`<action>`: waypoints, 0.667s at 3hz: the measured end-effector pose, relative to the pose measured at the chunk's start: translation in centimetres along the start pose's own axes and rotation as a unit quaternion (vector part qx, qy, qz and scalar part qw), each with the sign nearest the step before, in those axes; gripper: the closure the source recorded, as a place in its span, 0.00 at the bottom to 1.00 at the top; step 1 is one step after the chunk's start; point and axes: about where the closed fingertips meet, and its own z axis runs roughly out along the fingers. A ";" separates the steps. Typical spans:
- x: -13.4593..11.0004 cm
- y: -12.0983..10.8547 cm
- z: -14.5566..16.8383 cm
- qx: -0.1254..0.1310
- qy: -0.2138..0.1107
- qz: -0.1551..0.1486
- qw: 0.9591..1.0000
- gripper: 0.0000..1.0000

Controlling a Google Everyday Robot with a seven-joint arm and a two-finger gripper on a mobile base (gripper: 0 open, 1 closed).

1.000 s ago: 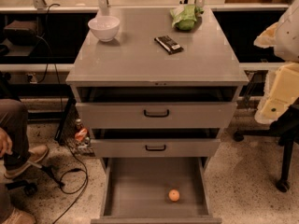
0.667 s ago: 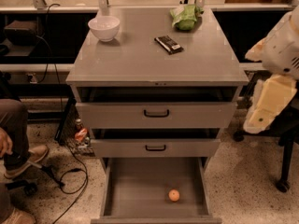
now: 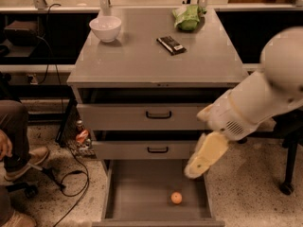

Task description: Pick orange from bottom drawer and place on counter

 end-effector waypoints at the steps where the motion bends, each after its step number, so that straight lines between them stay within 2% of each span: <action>1: -1.9 5.9 10.9 -0.121 -0.084 0.055 0.988 0.00; 2: -2.4 6.9 10.9 -0.130 -0.085 0.062 0.986 0.00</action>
Offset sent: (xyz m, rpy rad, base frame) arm -0.0200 0.0519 -0.0505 0.1540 0.1072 0.0023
